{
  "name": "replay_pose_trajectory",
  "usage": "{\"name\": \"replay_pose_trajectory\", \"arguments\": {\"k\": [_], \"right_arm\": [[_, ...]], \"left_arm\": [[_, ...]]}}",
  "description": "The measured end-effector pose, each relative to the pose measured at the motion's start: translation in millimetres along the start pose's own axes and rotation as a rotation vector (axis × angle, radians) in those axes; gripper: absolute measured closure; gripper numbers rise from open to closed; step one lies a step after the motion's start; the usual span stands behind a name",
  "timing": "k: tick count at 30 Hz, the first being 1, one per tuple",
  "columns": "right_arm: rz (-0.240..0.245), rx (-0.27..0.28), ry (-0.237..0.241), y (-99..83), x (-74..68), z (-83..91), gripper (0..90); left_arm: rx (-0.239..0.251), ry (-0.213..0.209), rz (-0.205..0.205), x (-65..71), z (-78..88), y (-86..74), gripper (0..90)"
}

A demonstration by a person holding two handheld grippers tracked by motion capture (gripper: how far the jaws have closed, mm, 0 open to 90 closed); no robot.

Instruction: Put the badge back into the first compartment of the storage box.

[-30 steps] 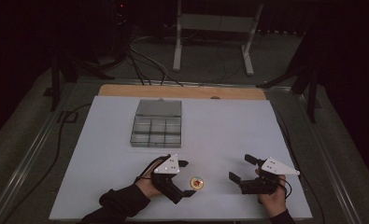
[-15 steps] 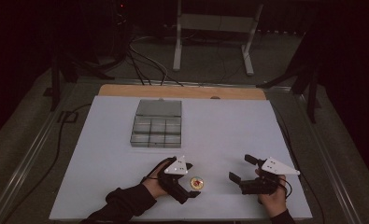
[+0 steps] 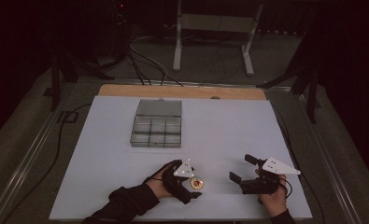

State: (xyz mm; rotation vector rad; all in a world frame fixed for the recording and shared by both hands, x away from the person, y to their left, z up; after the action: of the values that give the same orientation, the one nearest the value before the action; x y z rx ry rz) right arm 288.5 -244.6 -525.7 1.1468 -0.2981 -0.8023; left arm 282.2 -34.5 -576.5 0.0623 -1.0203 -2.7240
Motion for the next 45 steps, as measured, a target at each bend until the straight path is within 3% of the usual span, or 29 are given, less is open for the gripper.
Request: {"name": "replay_pose_trajectory", "arguments": {"k": [3,12,19,33,36,45], "right_arm": [[-0.001,-0.001,0.001,-0.1,0.1,0.1,0.0],[0.002,-0.003,0.0,-0.3,-0.1,0.0,0.0],[-0.002,-0.004,0.003,-0.3,0.3,-0.4,0.0],[0.0,-0.007,0.007,-0.5,-0.5,-1.7,0.0],[-0.003,-0.005,0.007,-0.3,-0.2,-1.8,0.0],[-0.004,-0.007,0.009,-0.6,0.0,-1.9,0.0]], "left_arm": [[-0.026,0.013,-0.006,-0.8,-2.5,-0.9,18.6],[-0.032,0.045,-0.012,-2.8,-6.3,3.9,32.2],[-0.042,0.042,-0.042,-2.7,-6.3,5.1,42.4],[-0.062,0.061,-0.016,0.3,-7.3,6.8,47.9],[-0.073,0.069,-0.029,0.3,-6.6,6.4,48.1],[-0.05,0.069,-0.014,1.1,-6.7,6.6,48.3]]}}
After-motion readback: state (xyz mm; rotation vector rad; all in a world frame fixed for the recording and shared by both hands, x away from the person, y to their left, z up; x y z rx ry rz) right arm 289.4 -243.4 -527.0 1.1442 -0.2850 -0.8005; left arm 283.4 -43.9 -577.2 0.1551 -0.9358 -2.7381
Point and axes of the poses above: each handheld gripper's, and its own axes: z roughly backward along the jaws, y roughly out of its top, x roughly to its right, the point moved 7 cm from there along -z, roughly forward along the jaws, and after that the axes turned 6 degrees about -x, right-handed, at the moved point
